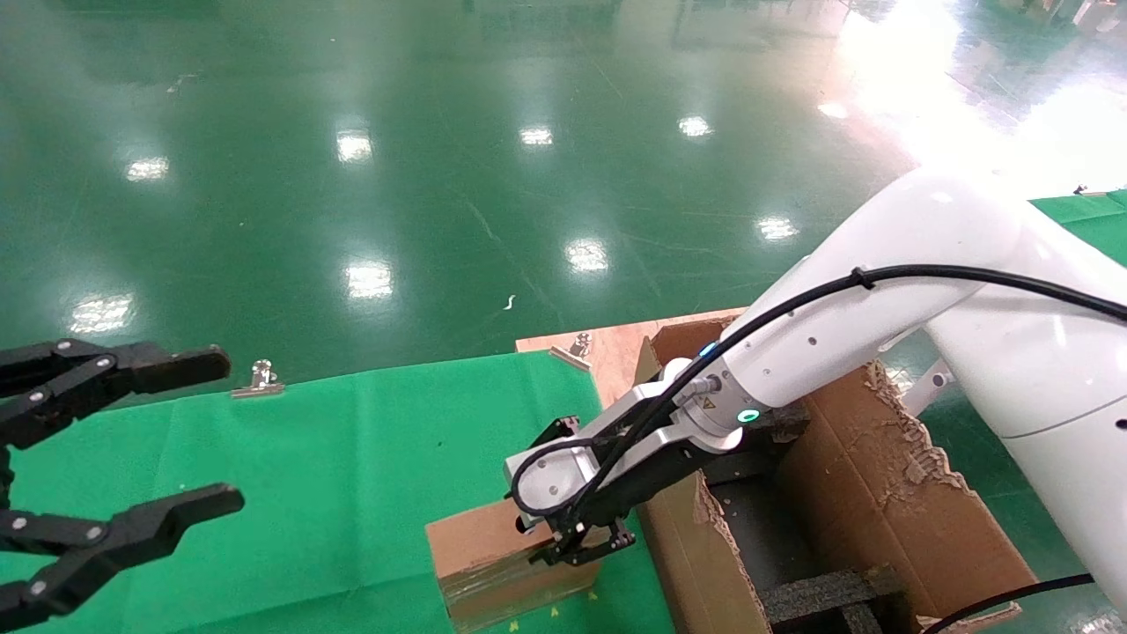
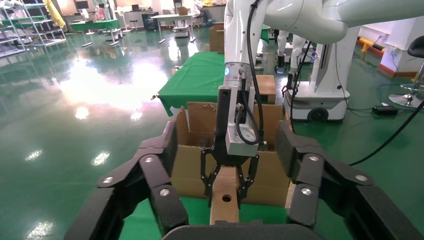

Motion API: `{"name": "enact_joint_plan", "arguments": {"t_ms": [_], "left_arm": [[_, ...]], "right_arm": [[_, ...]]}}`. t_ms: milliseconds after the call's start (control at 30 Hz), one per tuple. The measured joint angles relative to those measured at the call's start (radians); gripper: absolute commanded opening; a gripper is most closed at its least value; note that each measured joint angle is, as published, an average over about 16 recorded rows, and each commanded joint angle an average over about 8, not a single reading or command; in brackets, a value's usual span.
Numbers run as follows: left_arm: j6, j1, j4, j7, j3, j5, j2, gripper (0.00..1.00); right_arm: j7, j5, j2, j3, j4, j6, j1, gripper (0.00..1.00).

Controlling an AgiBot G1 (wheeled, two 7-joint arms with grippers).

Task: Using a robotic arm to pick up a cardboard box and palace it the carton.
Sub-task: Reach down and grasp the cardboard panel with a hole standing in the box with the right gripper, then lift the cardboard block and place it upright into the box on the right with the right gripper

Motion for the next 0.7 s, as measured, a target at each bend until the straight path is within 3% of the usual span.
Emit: {"name": "enact_joint_plan", "arguments": {"t_ms": [433,700], "left_arm": [[0.0,0.0,0.0,0.0,0.0,0.0,0.0,1.0],[0.0,0.0,0.0,0.0,0.0,0.0,0.0,1.0]], "right_arm": [[0.006,0.007,0.006,0.004,-0.004,0.001,0.005,0.0],[0.021,0.042,0.034,0.024,-0.031,-0.006,0.062,0.0]]}}
